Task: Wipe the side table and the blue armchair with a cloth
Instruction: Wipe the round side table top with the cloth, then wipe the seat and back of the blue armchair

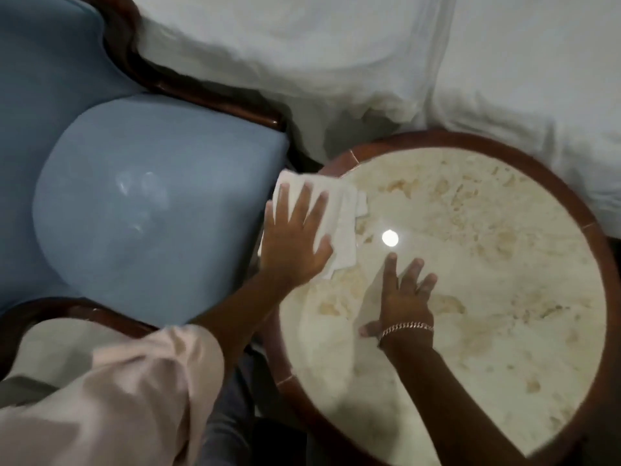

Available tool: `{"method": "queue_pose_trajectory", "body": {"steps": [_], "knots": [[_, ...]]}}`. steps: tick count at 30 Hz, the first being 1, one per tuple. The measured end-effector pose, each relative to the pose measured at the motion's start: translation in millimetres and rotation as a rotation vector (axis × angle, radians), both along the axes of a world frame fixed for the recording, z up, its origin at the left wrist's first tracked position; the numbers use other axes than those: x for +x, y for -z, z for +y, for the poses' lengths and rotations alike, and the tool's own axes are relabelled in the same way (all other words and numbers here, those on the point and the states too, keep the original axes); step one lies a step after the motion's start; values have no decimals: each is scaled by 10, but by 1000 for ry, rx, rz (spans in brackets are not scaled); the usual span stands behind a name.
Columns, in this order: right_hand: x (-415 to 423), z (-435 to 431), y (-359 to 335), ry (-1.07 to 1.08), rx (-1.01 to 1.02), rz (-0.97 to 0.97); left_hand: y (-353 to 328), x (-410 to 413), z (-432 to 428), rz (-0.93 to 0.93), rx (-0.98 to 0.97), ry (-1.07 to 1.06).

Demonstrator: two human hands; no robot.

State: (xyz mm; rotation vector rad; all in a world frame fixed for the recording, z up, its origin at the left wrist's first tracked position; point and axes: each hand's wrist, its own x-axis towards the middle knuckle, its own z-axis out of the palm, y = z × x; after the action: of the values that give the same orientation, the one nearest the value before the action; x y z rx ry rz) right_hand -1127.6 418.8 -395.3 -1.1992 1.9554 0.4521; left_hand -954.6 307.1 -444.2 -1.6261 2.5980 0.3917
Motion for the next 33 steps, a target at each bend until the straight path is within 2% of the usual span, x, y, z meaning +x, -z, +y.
{"method": "queue_pose_trajectory", "body": {"steps": [3, 5, 8, 10, 13, 14, 16, 19, 21, 23, 26, 29, 31, 33], "knots": [[15, 12, -6, 29, -28, 14, -62, 415, 1151, -31, 44, 14], [41, 49, 3, 14, -72, 39, -135, 474, 1862, -34, 195, 29], [30, 139, 6, 41, -109, 52, -235, 340, 2320, 8, 275, 21], [39, 272, 7, 87, -187, 13, -318, 300, 2266, 33, 308, 21], [403, 659, -104, 289, -554, -14, -413, 506, 2079, 204, 409, 71], [678, 787, -158, 313, -619, -34, -442, 634, 1975, 272, 444, 59], [1318, 978, -123, 228, -597, -60, -522, 972, 1705, 317, 423, 23], [2006, 978, -6, 220, -352, 96, -685, 1662, 1246, 194, 343, 38], [2177, 917, 31, 261, -288, 183, -898, 2188, 981, 84, 282, 63], [2337, 902, -51, 165, -271, 181, -1162, 2708, 743, -17, 268, 61], [2501, 812, -202, -45, -333, 18, -1552, 3372, 428, -112, 148, 7], [2624, 353, -280, -159, -425, -36, -1833, 3988, 248, -178, 80, -104], [2805, -127, -183, -98, -643, -73, -1877, 4305, 211, -207, 69, -151], [3013, -611, -22, 17, -703, -143, -1822, 4436, 200, -248, 53, -106]]}}
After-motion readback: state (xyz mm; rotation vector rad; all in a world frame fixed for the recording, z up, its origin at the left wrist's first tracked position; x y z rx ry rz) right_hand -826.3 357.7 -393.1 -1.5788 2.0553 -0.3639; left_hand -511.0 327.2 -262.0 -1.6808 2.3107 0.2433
